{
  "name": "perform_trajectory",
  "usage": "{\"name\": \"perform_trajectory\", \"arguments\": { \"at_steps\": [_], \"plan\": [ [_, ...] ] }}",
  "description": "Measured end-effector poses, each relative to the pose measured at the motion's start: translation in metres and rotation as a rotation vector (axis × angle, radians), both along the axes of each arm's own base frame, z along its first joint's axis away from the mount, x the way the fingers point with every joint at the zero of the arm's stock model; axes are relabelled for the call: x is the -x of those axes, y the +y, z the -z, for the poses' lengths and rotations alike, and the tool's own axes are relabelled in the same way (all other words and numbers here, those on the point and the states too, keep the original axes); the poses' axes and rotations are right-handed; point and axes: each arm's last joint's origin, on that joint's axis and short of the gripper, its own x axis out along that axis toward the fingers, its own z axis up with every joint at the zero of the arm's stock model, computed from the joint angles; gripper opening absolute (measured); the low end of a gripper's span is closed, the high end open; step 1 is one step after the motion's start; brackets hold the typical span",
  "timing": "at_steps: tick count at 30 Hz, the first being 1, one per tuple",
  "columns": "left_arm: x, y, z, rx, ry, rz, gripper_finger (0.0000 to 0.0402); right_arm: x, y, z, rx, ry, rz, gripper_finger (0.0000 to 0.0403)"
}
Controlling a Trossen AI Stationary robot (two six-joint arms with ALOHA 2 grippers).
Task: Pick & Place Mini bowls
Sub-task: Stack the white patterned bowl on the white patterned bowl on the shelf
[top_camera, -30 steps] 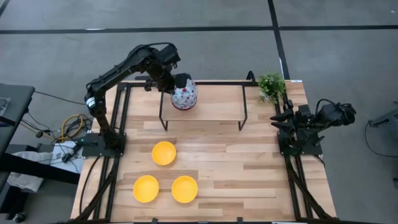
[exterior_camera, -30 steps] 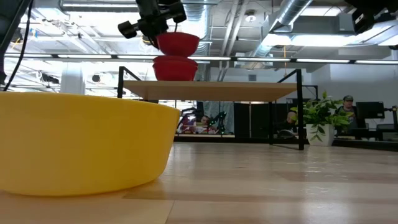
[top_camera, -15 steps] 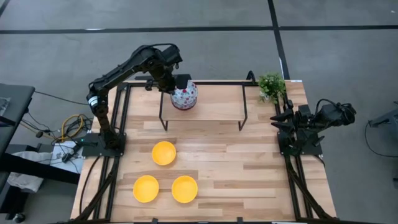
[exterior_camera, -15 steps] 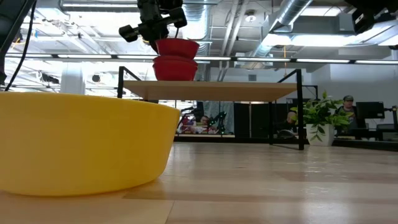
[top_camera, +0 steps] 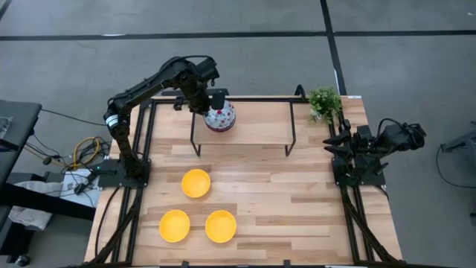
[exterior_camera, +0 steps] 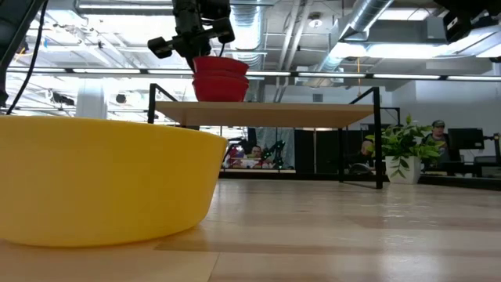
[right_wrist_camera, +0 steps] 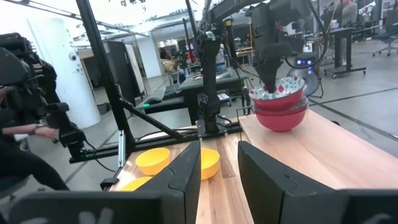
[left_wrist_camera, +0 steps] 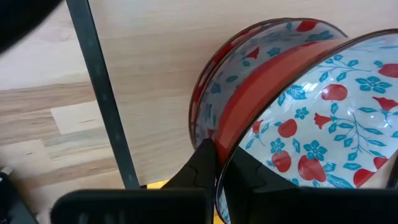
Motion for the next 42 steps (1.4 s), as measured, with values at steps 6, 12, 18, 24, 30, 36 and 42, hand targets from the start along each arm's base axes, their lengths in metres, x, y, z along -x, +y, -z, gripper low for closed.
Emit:
{"name": "perform_trajectory", "arguments": {
  "at_steps": [6,12,18,24,30,36,42],
  "plan": [
    [-0.001,0.001,0.0,-0.009,-0.004,-0.001,0.001,0.0,0.0,0.0,0.0,0.0,0.0,0.0097],
    [-0.001,0.001,0.0,-0.018,-0.009,-0.002,0.0011,0.0,0.0,0.0,0.0,0.0,0.0,0.0097],
    [-0.003,-0.001,0.0,-0.034,-0.007,0.003,0.0011,0.0,0.0,0.0,0.0,0.0,0.0,0.0097],
    [-0.005,-0.004,0.0,-0.039,-0.005,0.013,0.0012,0.0,0.0,0.0,0.0,0.0,0.0,0.0097],
    [-0.005,-0.004,0.0,-0.042,-0.003,0.013,0.002,0.0,0.0,0.0,-0.001,0.0,-0.001,0.0097],
    [-0.005,-0.006,0.009,-0.027,0.028,0.019,0.0023,0.0,0.0,0.0,-0.001,0.0,-0.004,0.0097],
    [-0.006,-0.009,0.019,-0.001,0.054,0.029,0.0039,0.0,0.0,0.0,-0.001,0.0,-0.004,0.0097]
  ]
}}
